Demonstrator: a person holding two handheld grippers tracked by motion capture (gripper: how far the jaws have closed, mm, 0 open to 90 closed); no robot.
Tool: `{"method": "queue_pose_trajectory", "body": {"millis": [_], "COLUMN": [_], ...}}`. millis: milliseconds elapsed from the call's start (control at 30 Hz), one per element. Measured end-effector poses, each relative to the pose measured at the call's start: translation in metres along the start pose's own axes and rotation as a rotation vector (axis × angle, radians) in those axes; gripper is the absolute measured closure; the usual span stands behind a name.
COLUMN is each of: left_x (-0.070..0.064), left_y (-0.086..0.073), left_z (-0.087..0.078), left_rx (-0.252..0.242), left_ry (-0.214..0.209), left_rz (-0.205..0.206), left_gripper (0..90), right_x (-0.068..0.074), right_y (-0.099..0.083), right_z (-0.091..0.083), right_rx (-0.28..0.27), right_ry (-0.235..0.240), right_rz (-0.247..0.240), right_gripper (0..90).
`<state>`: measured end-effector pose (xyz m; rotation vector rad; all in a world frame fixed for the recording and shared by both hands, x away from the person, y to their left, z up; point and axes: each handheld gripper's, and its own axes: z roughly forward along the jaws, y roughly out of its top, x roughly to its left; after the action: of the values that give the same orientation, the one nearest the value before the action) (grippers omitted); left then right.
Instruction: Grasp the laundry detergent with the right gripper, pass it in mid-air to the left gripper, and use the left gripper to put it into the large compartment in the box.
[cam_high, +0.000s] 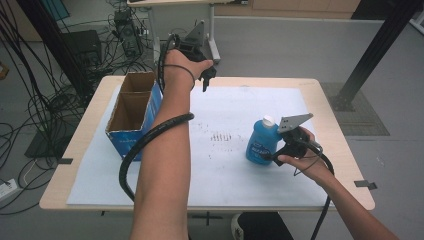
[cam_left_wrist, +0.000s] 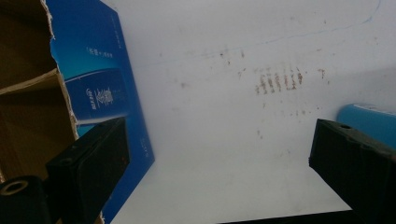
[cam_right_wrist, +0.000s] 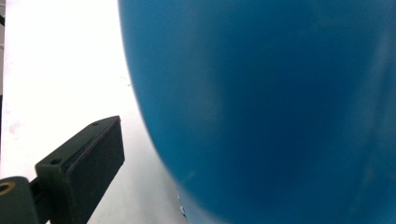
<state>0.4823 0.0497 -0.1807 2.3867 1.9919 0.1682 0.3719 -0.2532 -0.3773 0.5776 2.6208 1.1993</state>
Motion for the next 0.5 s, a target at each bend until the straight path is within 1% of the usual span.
{"method": "queue_pose_trajectory", "body": {"millis": [267, 500], "left_x": [-0.0009, -0.0015], "left_y": [0.0004, 0.0009], "left_z": [-0.0007, -0.0012], "left_rx": [-0.004, -0.005], "left_ry": [0.0, 0.001], "left_rz": [0.0, 0.003], "left_gripper": [5.7, 5.7], "right_x": [0.001, 0.0012], "right_y": [0.0005, -0.0008], "right_z": [0.0007, 0.0007], "right_rx": [-0.012, -0.026], "right_ry": [-0.009, -0.007], "right_rz": [-0.003, 0.006], "right_gripper": [2.7, 2.7]}}
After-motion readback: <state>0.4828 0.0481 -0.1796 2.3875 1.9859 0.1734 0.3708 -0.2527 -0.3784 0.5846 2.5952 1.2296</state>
